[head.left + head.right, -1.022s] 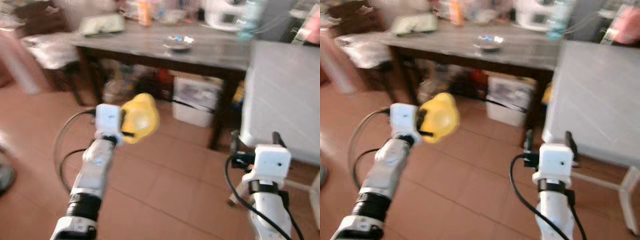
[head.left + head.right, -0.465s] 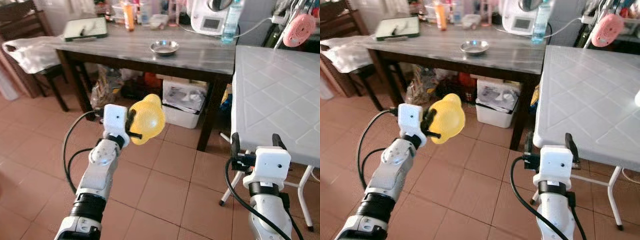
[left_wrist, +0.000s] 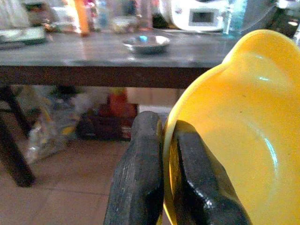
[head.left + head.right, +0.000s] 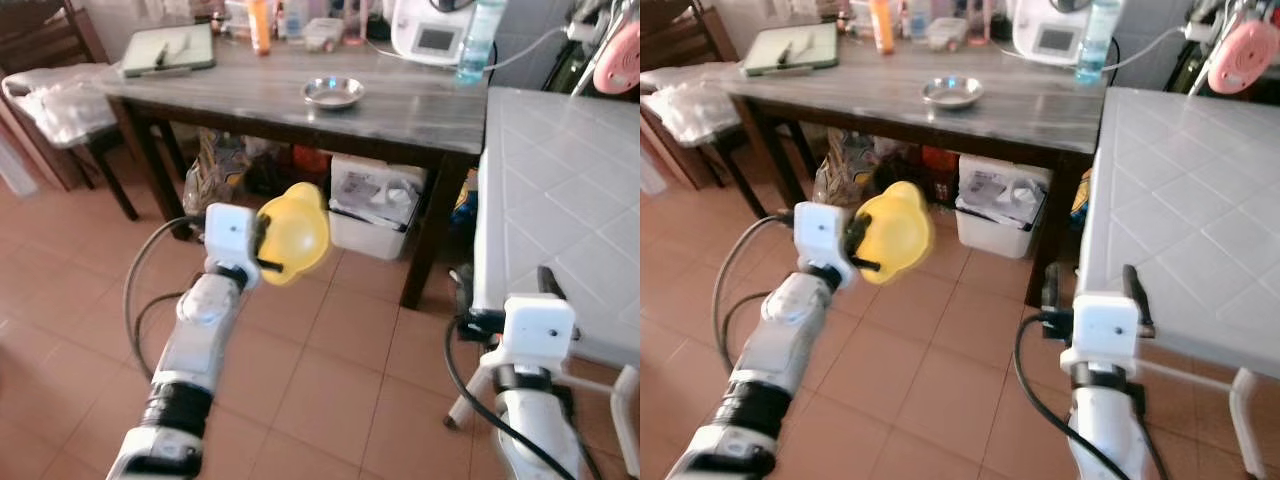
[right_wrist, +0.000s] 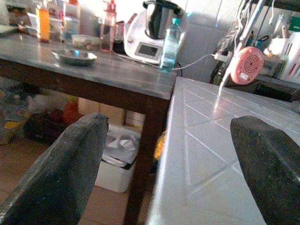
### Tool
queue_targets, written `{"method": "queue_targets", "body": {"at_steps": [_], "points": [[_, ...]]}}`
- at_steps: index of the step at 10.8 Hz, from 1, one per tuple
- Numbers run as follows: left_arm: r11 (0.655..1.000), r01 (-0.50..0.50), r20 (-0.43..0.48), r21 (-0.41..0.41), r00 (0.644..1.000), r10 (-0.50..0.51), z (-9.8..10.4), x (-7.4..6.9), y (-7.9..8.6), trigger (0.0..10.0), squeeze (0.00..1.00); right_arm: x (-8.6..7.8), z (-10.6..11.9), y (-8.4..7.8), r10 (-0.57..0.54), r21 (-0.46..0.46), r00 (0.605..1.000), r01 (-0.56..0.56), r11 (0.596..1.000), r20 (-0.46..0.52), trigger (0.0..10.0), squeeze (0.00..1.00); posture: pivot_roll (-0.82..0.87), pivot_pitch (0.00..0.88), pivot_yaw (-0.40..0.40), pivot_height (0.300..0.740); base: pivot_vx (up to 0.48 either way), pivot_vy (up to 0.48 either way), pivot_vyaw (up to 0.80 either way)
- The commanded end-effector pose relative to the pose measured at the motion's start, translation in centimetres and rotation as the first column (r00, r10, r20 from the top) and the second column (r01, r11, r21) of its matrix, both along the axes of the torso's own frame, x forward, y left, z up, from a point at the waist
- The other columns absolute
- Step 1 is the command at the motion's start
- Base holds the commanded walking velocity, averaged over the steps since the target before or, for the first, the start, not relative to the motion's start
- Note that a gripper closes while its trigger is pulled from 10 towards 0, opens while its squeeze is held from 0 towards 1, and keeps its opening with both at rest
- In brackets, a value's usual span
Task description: Setting the table
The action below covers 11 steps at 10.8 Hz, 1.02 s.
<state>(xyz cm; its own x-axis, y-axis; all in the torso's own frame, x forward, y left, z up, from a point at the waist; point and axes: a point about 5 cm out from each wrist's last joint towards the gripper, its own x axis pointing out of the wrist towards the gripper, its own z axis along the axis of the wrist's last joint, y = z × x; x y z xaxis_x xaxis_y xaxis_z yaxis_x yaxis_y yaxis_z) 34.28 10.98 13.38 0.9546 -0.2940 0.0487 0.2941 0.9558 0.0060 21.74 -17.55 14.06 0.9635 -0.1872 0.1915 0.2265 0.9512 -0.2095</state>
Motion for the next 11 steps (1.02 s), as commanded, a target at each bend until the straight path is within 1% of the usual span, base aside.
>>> {"method": "queue_targets", "body": {"at_steps": [1,11], "points": [[1.000,-0.016,0.034,0.006,0.999,0.016,0.98,0.47,0.93,10.0,0.00,0.08,0.46,0.48,0.015,0.010,1.000,-0.015,1.000,0.024,10.0,0.00,0.04,0.044,0.059,0.740,0.442,0.000,0.00],[1.000,-0.007,0.037,0.002,0.999,0.007,1.10,0.81,0.33,10.0,0.00,0.18,0.53,0.50,0.019,0.003,0.999,-0.019,1.000,0.034,10.0,0.00,0.03,0.033,0.064,0.740,0.467,0.000,0.00]]}}
